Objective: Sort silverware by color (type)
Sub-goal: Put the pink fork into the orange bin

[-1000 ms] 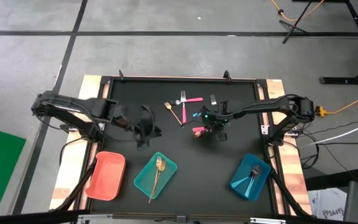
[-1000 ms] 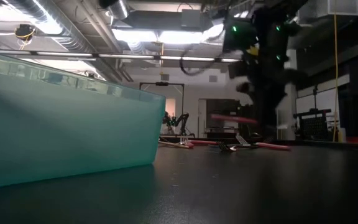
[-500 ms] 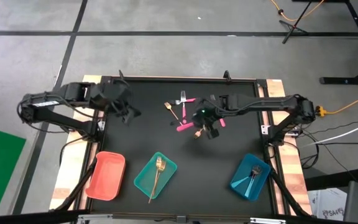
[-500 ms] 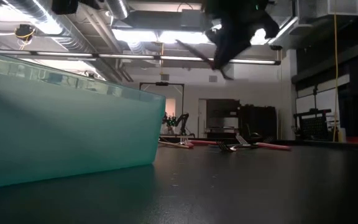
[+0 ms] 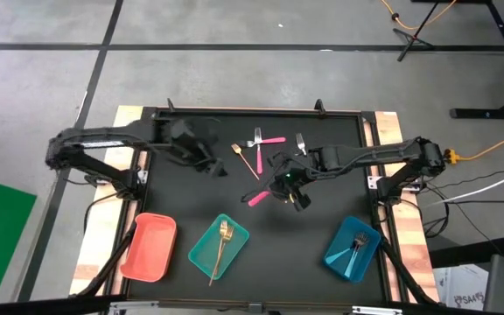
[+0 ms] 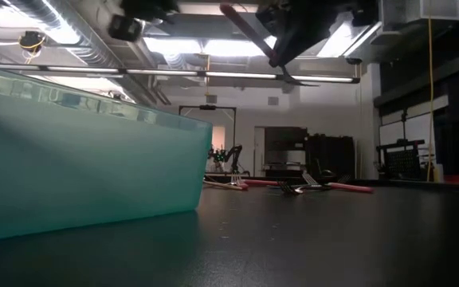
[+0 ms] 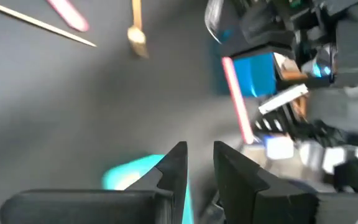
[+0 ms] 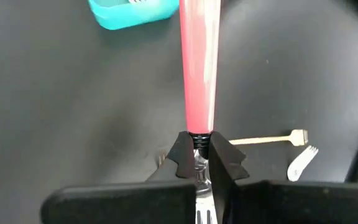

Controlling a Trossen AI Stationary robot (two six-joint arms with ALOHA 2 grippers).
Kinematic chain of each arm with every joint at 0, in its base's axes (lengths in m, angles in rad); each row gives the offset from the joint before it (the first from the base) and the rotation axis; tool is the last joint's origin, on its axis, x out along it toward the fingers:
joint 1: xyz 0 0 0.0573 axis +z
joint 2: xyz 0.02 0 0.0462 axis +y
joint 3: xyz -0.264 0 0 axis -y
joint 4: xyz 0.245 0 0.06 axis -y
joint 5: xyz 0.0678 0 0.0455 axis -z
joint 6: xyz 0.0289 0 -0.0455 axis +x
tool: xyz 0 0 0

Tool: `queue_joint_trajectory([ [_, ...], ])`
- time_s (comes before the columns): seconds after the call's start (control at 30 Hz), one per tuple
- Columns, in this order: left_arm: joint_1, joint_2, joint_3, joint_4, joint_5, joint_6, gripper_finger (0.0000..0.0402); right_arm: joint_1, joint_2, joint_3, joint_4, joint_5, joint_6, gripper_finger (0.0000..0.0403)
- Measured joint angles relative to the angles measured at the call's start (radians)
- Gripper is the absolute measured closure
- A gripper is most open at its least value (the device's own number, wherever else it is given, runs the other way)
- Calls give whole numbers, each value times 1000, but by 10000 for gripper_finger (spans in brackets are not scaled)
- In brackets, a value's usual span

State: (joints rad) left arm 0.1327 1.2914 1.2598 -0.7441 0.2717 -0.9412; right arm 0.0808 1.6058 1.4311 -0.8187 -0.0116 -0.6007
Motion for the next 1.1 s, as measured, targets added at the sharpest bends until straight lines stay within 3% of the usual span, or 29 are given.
queue_joint_trajectory([
  [0.37,0,298,0,430,333,-77,329,45,0,0,-28,3,-11,400],
  [0.53,0,358,0,472,367,-106,329,45,0,0,-31,1,-10,400],
  [0.93,0,359,0,484,342,-132,329,45,0,0,-36,1,-8,400],
  [1.1,0,359,0,483,389,-133,329,45,0,0,-36,28,-10,400],
])
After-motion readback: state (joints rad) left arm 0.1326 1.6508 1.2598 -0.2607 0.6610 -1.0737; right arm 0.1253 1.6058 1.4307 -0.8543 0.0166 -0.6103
